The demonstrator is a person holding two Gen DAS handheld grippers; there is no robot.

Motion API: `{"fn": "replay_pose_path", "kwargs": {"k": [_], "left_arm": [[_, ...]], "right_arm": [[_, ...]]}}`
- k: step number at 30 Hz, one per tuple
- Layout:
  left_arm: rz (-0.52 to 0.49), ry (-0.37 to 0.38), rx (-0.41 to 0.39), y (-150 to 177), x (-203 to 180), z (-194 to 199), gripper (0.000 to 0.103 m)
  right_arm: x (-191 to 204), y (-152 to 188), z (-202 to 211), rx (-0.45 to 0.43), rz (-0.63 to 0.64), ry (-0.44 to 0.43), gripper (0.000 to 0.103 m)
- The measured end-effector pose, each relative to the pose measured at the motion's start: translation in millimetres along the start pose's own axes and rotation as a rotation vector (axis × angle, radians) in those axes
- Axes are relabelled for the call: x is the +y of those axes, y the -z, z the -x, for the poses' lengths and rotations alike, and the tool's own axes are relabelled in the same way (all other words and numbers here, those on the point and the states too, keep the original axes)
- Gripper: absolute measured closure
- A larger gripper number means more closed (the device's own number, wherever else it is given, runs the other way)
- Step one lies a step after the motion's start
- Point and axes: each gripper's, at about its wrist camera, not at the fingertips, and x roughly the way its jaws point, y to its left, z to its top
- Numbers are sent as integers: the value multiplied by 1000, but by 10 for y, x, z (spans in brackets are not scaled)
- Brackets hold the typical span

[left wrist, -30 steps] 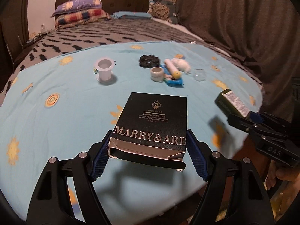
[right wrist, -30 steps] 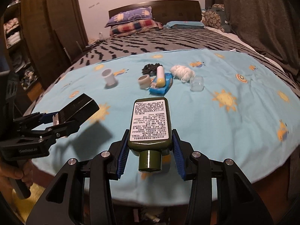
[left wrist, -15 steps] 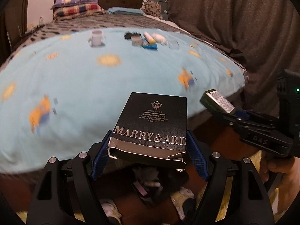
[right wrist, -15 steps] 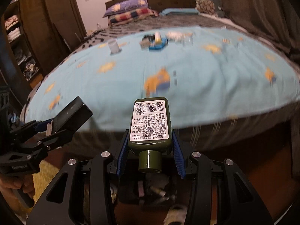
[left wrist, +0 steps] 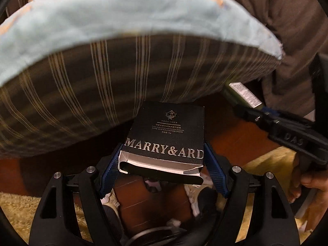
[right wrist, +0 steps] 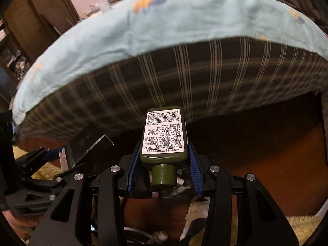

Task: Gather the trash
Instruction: 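Lower the green bottle and black box into the floor bin and open both grippers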

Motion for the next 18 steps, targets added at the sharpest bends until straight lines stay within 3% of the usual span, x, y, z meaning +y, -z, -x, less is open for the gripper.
{"fn": "replay_pose_path", "kwargs": {"k": [8,15,18], "left_arm": [[-2,-21,46,6,56,-280,31],[13,-8,72,-43,56,-382,30],[16,-3,84,-79,3,-440,29]], "right_arm": [[30,61,-411,102,-8,12,59],[51,-44,-447,92,-30,14,58],[-25,-100,-418,81,-51,9,49]]}}
